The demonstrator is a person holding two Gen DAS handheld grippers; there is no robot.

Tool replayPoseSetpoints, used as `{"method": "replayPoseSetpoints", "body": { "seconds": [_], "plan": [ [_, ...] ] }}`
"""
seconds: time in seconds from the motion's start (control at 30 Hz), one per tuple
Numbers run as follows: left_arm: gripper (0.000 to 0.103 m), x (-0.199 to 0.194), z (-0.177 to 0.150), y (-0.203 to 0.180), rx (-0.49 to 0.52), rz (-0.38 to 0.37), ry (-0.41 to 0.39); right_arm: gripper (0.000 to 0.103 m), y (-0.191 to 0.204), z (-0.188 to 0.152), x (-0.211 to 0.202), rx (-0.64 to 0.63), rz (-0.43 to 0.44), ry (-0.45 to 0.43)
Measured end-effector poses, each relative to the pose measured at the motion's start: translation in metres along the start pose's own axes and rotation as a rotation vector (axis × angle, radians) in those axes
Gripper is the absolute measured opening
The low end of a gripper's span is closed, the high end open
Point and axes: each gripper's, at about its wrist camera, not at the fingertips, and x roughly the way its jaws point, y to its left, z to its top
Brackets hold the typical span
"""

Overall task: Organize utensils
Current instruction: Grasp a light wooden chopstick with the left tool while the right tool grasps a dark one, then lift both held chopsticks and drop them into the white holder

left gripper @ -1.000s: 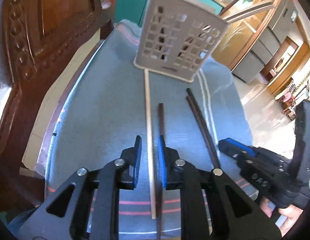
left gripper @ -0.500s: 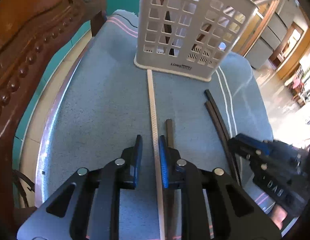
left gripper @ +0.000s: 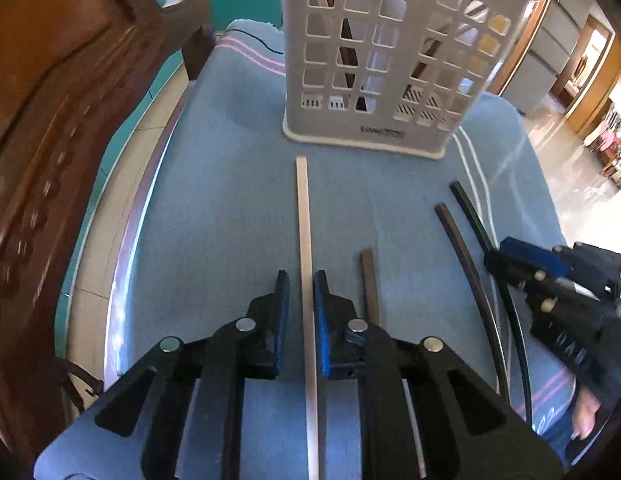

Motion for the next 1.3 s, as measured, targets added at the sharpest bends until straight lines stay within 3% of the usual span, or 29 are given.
{"method": "replayPoseSetpoints", "body": {
  "seconds": [0.1, 0.13, 0.17, 0.27, 0.4, 0.53, 0.8, 0.93, 1.03, 1.2, 1.3],
  "plan": [
    [0.015, 0.005, 0.011, -0.004, 0.012, 0.036, 0.015, 0.019, 0.001, 0.004, 0.001, -0.005, -0.005, -0.001],
    [0.015, 0.007, 0.013, -0.006, 0.015, 0.044, 0.017, 0.016, 0.001, 0.004, 0.001, -0.005, 0.0, -0.002],
    [0.015, 0.008, 0.016, -0.007, 0.019, 0.054, 0.017, 0.007, 0.0, 0.003, 0.001, -0.004, 0.013, -0.002],
    [0.007, 0.008, 0.017, -0.013, 0.028, 0.049, 0.006, 0.007, -0.005, 0.0, -0.003, 0.014, 0.062, -0.007],
    [0.007, -0.007, 0.012, -0.025, 0.032, 0.031, -0.031, 0.007, -0.014, -0.001, -0.031, 0.025, 0.078, -0.081],
    [0.007, -0.054, 0.011, -0.023, 0.028, 0.002, -0.125, 0.007, -0.027, -0.002, -0.092, 0.024, 0.124, -0.19],
    [0.007, -0.184, 0.018, -0.006, 0.01, -0.06, -0.37, 0.007, -0.039, -0.006, -0.203, 0.024, 0.209, -0.385],
    [0.007, -0.24, 0.04, 0.005, 0.001, -0.087, -0.495, 0.007, -0.046, 0.007, -0.248, 0.035, 0.263, -0.484],
    [0.007, -0.273, 0.071, 0.006, -0.007, -0.06, -0.593, 0.007, -0.044, 0.024, -0.279, 0.021, 0.247, -0.556],
    [0.007, -0.304, 0.111, -0.001, -0.039, -0.041, -0.749, 0.007, -0.04, 0.038, -0.307, -0.009, 0.213, -0.608],
    [0.007, -0.299, 0.134, -0.008, -0.068, -0.03, -0.789, 0.007, -0.041, 0.045, -0.313, -0.015, 0.195, -0.622]
  ]
}}
